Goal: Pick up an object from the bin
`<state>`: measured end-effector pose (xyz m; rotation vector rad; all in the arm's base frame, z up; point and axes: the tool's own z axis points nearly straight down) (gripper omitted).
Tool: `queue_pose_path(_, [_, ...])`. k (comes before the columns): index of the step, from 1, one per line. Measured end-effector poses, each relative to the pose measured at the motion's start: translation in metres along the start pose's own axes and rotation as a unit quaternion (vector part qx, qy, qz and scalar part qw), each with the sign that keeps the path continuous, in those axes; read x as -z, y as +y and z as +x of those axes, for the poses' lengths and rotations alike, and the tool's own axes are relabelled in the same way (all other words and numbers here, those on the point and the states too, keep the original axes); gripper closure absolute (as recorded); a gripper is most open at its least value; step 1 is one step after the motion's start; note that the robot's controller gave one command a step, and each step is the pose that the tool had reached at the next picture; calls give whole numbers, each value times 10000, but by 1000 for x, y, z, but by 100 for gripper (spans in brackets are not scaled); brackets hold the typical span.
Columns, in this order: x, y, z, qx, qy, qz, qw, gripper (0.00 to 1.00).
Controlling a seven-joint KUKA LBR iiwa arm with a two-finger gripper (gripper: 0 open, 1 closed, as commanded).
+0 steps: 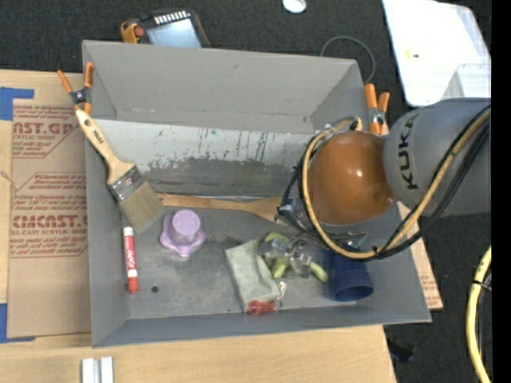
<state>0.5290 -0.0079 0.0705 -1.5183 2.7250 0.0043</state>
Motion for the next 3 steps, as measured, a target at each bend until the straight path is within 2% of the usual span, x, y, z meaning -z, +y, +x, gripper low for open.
queue_pose_path(1, [0,0,0,0,0,-1,10000,100])
queue_pose_path(2, [60,-14,10,-124,10,-25,9999,100])
queue_pose_path(3, [129,-23,-7,-51,15,-46,10000,100])
